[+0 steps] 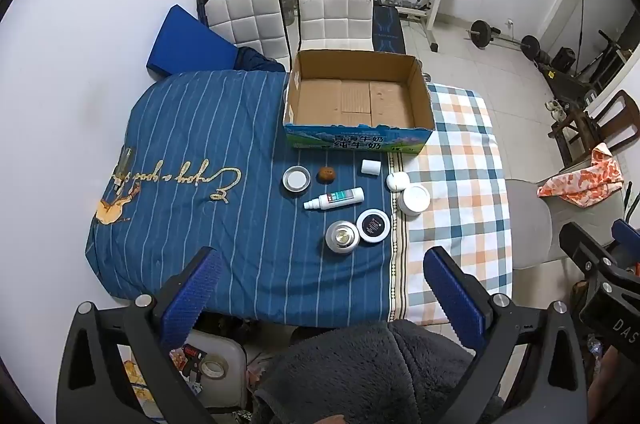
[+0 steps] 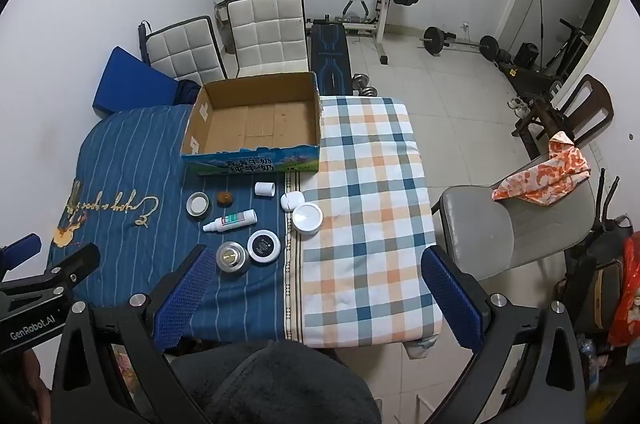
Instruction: Organize rigid objects
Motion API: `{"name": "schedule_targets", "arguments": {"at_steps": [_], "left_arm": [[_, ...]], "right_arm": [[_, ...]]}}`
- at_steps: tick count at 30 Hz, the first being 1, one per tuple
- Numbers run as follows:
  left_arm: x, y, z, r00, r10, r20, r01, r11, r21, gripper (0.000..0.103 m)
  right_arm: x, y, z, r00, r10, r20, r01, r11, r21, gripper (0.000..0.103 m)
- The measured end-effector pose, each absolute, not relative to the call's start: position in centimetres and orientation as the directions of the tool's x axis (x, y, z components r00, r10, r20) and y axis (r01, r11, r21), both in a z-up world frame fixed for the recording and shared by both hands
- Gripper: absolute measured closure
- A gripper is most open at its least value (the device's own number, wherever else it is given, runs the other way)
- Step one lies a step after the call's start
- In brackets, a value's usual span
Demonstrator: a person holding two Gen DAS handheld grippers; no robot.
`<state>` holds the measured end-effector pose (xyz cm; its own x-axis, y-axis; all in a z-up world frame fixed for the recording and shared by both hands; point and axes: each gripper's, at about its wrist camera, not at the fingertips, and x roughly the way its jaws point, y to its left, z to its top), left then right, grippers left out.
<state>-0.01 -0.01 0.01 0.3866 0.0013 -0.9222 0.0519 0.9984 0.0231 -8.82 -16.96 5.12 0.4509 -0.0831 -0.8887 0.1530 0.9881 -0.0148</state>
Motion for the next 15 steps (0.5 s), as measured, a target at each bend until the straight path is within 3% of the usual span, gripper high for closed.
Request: {"name": "schedule_targets", "arguments": {"at_steps": [15], "left_arm": [[-0.37, 0.29, 0.01, 0.378, -0.008, -0.926, 0.052, 0.999, 0.012, 0.000]], "right_arm": [[-9.00, -17.39, 4.89, 0.446, -0.087, -0.891, 0.160, 0.987, -0.016, 0.000]]}}
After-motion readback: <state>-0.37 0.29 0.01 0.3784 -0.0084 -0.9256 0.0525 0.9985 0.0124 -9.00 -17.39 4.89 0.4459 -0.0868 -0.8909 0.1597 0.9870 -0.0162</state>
